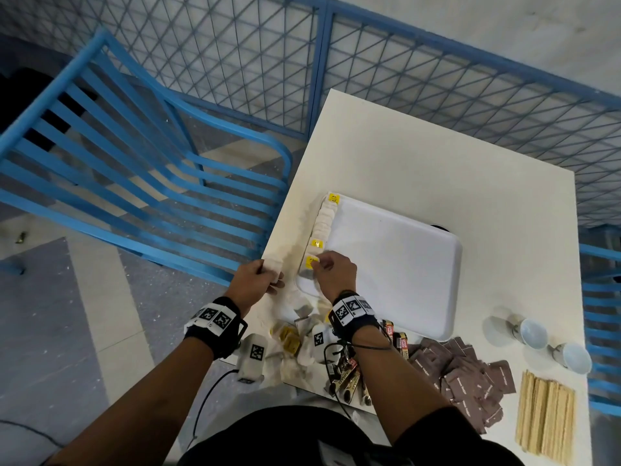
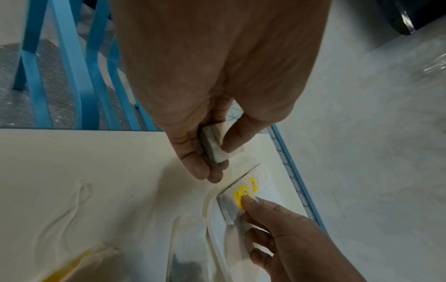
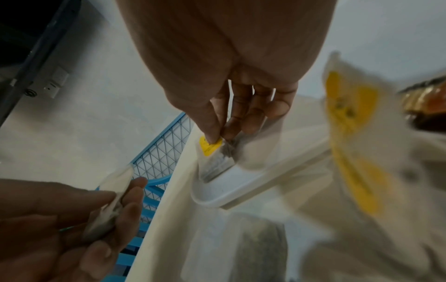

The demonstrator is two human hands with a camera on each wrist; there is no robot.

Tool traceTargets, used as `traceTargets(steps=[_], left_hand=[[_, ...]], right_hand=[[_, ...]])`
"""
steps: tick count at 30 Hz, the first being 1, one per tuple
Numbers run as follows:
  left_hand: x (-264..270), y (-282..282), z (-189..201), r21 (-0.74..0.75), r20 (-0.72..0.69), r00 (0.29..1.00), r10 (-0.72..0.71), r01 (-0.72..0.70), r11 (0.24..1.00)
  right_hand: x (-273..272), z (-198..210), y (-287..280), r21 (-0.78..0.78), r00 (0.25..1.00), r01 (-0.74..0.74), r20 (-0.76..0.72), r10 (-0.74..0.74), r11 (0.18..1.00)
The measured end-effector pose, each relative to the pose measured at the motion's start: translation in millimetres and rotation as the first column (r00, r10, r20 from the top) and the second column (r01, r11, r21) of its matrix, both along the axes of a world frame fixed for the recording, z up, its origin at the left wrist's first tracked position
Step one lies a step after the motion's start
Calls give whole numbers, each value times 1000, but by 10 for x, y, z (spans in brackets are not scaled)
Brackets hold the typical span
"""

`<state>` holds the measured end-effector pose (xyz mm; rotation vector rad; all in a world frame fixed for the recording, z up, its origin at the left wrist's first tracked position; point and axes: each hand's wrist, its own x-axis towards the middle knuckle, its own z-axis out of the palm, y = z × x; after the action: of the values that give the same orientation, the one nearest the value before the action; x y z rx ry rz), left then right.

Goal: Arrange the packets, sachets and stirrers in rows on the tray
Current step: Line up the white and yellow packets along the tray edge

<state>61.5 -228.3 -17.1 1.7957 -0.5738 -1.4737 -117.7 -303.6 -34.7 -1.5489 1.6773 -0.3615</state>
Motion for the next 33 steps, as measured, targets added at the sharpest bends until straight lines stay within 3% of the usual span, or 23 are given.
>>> traceTargets(steps=[12,21,33], left_hand=[[-63,11,44,-27,-27,1000,9,-10,1000],[-128,50,128,-112,-29,997,-68,64,992],[-183,136,184,-125,-80,995,-63,53,991]], right_hand=[[-48,121,75,8,967,166,197,-164,986],[173,329,136,52,950,-188,262,168,981],[109,415,153,-34,957,-81,278,88,996]])
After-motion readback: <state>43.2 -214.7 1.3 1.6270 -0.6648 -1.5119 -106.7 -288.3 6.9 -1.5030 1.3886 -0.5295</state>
